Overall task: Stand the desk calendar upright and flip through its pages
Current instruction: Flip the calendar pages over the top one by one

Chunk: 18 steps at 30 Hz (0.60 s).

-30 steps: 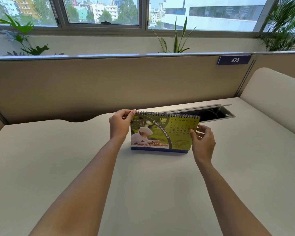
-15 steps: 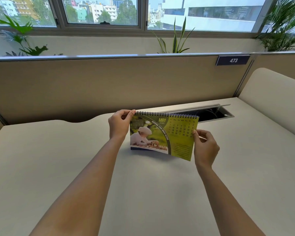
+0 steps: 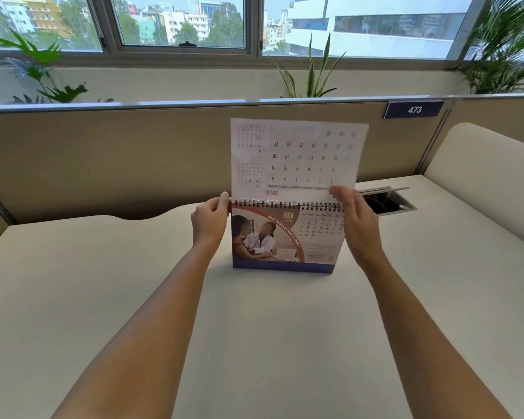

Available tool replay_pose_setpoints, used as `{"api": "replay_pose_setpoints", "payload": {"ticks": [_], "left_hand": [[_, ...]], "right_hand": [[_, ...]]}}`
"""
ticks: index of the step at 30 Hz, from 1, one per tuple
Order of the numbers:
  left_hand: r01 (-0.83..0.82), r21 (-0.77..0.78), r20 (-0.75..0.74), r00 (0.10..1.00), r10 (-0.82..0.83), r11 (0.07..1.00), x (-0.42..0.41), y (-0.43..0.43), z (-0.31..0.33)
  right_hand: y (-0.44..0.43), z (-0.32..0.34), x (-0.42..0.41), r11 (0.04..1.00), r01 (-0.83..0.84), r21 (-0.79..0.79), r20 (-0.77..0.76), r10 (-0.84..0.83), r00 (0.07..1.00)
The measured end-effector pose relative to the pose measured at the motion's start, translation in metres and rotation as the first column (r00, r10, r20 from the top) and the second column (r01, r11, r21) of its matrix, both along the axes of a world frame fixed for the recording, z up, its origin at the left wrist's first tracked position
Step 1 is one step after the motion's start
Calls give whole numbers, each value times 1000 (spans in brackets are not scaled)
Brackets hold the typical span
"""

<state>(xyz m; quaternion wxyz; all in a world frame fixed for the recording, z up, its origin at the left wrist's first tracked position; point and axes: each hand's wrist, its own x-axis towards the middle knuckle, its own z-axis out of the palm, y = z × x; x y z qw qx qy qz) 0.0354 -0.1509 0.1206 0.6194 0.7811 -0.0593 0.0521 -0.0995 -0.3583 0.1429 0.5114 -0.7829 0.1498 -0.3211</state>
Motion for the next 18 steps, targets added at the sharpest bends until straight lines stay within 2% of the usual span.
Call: {"api": "replay_pose_setpoints", "payload": {"ticks": [2, 3, 5, 8, 14, 18], "left_hand": [[12, 30, 36, 999, -13, 999, 0, 0, -2], [13, 41, 53, 998, -15, 999, 0, 0, -2], [9, 58, 90, 996, -14, 998, 0, 0, -3], [10, 31, 126, 992, -14, 999, 0, 1, -3], [44, 53, 165, 985, -52, 998, 1, 0, -6], [13, 100, 183, 983, -31, 995, 0, 0, -8]], "right_hand": [[-3, -3, 7, 930, 57, -363, -152, -119, 981], [-5, -4, 9, 880, 66, -470, -181, -169, 969], [-10, -7, 13, 819, 54, -571, -205, -206, 957], [-16, -13, 17, 787, 17, -617, -256, -221, 941], [-21, -16, 20, 832, -20, -554, -278, -162, 947], [-19, -19, 20, 847, 31, -531, -275, -207, 939]]}}
